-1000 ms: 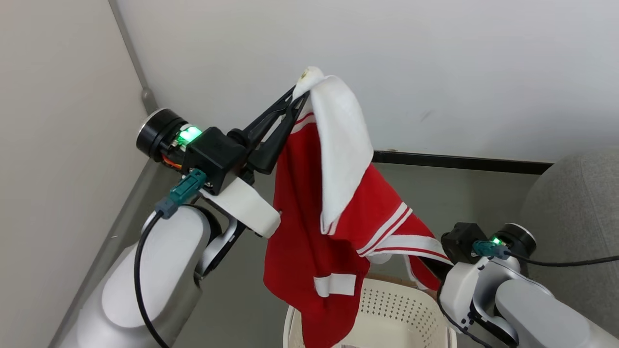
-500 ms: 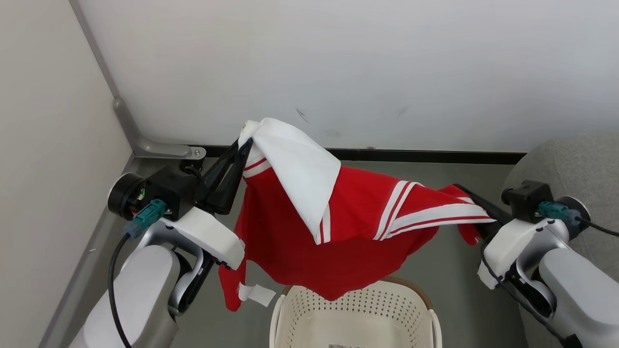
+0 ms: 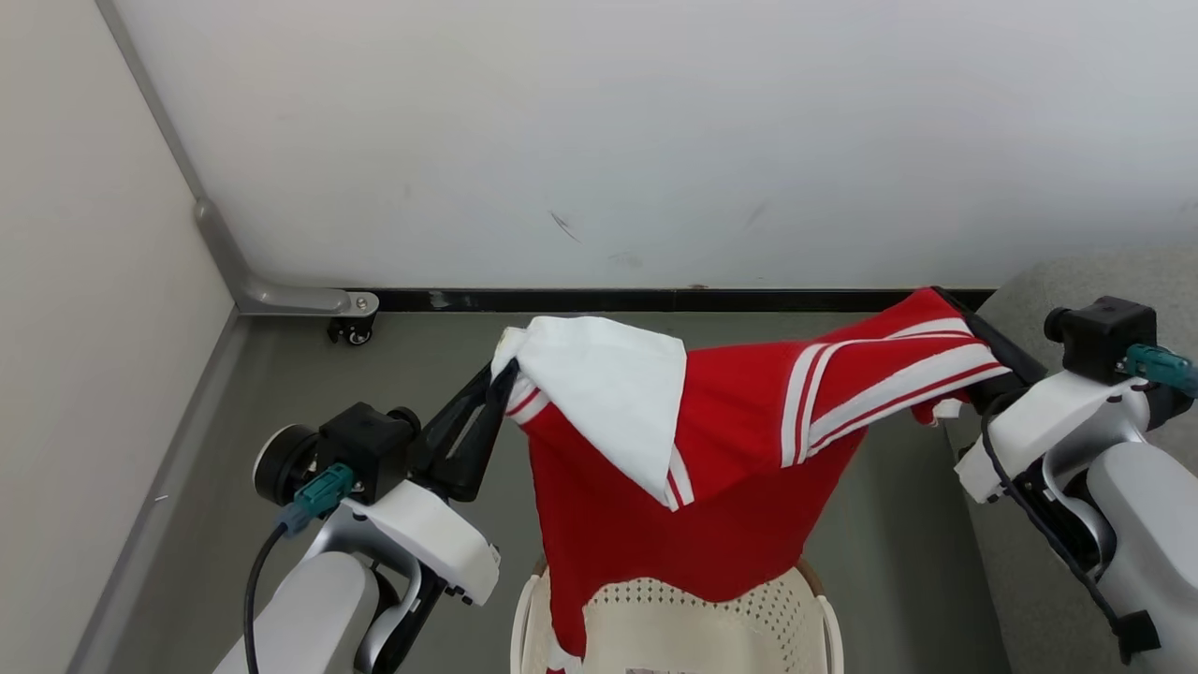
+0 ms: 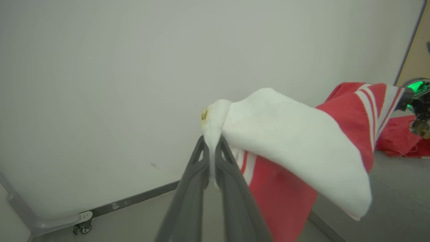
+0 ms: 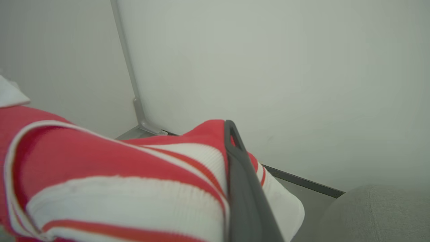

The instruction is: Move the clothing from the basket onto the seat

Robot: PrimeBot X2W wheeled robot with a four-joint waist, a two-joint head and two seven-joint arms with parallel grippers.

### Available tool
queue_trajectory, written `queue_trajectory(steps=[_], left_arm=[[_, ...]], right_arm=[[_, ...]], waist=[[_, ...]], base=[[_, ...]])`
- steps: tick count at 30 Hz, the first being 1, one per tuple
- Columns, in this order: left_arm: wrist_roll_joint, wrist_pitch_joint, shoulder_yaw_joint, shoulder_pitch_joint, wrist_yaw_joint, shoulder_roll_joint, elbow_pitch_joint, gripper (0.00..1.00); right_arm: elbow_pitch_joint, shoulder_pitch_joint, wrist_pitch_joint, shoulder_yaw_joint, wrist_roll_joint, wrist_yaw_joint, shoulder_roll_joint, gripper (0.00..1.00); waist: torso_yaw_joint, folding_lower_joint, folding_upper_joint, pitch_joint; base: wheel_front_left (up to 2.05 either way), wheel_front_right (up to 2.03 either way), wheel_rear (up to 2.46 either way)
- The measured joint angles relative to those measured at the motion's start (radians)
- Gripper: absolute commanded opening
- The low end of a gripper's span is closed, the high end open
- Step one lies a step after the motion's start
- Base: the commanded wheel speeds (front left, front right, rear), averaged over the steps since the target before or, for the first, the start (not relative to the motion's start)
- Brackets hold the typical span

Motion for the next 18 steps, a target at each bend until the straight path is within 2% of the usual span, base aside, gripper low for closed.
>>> queue_trajectory(steps=[1,18], left_arm=[[0.0,-0.002,0.0,0.005,0.0,-0.001,0.002,1.0],[-0.003,-0.035,-0.001,0.072,-0.003,0.008,0.024,1.0]], right_arm=[[-0.009,0.0,0.0,-0.01,0.0,0.0,0.001,0.0],[-0.073,0.067,0.0,-0.179,-0.026,0.0,-0.003,0.0]], waist=[[0.0,0.0,0.0,0.0],[-0.001,0.0,0.0,-0.003]], base=[[0.0,0.0,0.0],[0.0,0.0,0.0]])
